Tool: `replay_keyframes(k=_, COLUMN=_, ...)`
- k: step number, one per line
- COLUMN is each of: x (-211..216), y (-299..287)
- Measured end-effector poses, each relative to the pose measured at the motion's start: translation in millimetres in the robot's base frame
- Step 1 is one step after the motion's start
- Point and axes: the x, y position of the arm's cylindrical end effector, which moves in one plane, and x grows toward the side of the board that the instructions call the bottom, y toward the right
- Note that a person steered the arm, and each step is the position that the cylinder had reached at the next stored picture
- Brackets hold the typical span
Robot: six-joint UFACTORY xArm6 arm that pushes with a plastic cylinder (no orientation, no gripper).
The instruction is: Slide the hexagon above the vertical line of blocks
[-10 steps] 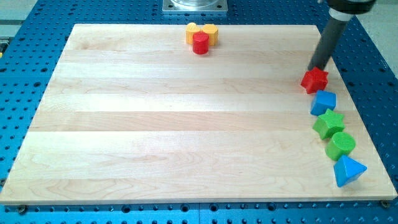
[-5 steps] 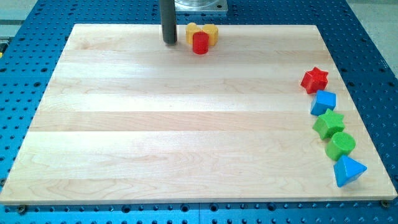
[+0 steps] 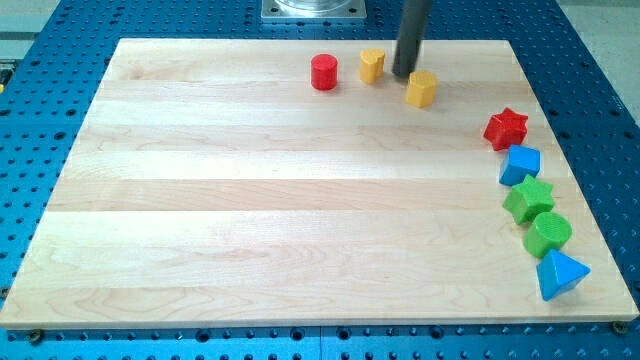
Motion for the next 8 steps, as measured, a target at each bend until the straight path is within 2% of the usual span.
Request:
replay_keyframes(k=1, x=30.8, y=-15.6)
replay_keyframes(k=2, x=54.8, y=30.2)
replay_keyframes(k=3, x=54.8, y=92.6)
replay_keyframes(k=4, x=53.9, y=94.0)
replay_keyframes(k=5, x=67.3, y=47.3)
replay_keyframes(k=6, x=100.2, y=92.3)
replay_keyframes(k=7, x=99.2, y=112.7)
replay_keyframes(k=8, x=89.6, y=87.1)
